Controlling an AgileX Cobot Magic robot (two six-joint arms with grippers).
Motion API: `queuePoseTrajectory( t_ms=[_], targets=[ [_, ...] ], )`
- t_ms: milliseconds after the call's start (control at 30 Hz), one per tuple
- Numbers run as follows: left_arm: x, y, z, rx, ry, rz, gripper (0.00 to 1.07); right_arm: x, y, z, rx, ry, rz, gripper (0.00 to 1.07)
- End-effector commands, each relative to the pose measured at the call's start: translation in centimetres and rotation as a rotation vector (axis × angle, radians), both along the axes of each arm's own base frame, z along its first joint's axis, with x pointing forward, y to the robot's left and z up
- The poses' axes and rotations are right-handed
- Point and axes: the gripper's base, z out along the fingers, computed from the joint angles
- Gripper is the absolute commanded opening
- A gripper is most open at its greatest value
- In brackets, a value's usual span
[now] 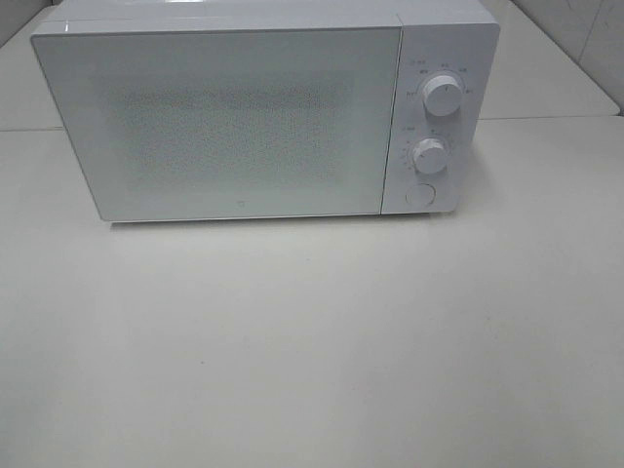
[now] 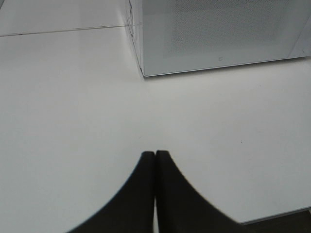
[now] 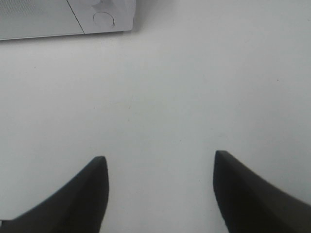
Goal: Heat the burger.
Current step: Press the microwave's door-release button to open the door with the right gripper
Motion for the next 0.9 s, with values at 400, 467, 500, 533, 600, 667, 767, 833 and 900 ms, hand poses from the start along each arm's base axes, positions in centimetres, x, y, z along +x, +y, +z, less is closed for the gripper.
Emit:
queuePoseTrajectory(
  t_ms=[400,467,500,533,600,667,767,833,900],
  targets=[
    [-0.2,0.0,0.0,-0.007,-0.028,0.002,0.00,6.6,1.0,0.1,-0.021,-0.085,0.034,0.59],
    [-0.2,0.0,0.0,-0.007,-0.028,0.002,0.00,7.4,1.1,-0.1,-0.020,-0.098,0.036,0.57],
    [-0.2,0.0,0.0,-0.007,-0.028,0.002,0.00,7.8,1.2,-0.1,-0.019,-0.104,0.038,0.56],
    [-0.2,0.0,0.0,-0.007,-0.028,0.002,0.00,7.8,1.2,-0.1,-0.019,-0.104,0.038,0.56],
    [-0.2,0.0,0.0,-0.007,-0.028,0.002,0.00,9.6,1.4,-0.5,-0.014,-0.135,0.042,0.47],
    [-0.2,0.0,0.0,-0.007,-0.028,0.002,0.00,10.1,1.5,-0.6,-0.013,-0.142,0.044,0.45],
    [-0.2,0.0,0.0,-0.008,-0.029,0.002,0.00,11.5,1.7,-1.1,-0.009,-0.162,0.047,0.37],
    [-0.2,0.0,0.0,-0.008,-0.029,0.002,0.00,12.4,1.9,-1.5,-0.008,-0.169,0.049,0.29],
    [-0.2,0.0,0.0,-0.008,-0.029,0.002,0.00,13.5,2.1,-2.2,-0.006,-0.174,0.052,0.19]
  ],
)
